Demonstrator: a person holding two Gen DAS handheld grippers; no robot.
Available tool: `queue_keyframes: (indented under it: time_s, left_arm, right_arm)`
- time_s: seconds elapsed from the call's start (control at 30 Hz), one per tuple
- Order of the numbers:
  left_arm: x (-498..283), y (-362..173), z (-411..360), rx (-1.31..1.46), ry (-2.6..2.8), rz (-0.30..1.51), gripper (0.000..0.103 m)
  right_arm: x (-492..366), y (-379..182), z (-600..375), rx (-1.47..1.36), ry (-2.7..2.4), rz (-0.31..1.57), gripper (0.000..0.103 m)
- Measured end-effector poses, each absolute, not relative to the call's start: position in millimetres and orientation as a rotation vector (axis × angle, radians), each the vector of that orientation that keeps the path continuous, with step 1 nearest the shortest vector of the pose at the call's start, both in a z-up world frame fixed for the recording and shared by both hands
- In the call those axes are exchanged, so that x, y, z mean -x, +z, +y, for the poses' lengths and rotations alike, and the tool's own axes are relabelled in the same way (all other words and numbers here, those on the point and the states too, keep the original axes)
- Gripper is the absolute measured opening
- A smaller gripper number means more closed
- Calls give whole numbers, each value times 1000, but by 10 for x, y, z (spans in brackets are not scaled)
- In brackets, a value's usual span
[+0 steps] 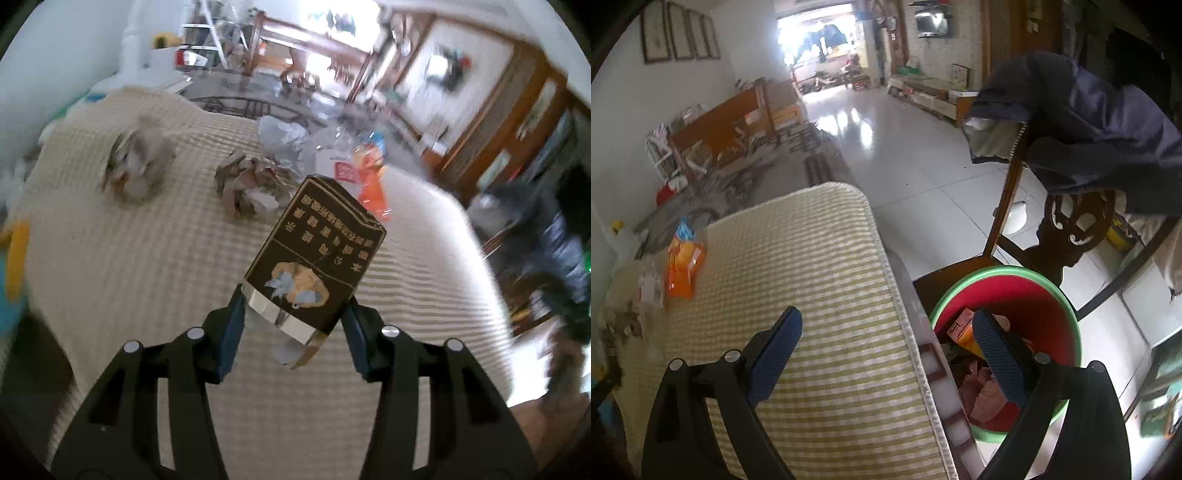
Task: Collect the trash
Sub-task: 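Grasp the dark brown carton on the bed with the left tool, then grasp the clear water bottle with the right tool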
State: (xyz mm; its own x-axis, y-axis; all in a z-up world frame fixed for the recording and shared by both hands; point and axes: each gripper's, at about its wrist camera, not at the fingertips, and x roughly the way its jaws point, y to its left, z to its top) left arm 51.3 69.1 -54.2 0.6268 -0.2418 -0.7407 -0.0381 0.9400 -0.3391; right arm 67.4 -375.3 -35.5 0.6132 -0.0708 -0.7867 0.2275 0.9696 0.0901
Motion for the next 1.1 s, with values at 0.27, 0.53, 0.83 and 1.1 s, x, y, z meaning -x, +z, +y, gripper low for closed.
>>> queue_keyframes:
  time_s: [0.27,0.53,0.83,1.1]
  left_arm:
    - [-432,-499,933,485,-112,848,48]
    - [-442,-529,902,478,-134,867,48]
    - [-435,-580,992,504,-119,879,49]
    - [-416,-572,1030,521,-113,877,49]
  right_arm:
    - [-795,-465,-3336,-90,-101,923,90]
    - [-1097,-610,-2449,-190,139,1014,90]
    - [-1699,-586,-1056,-273,378,1101,90]
    - [-1987,-770,-484,-75,311,1112,90]
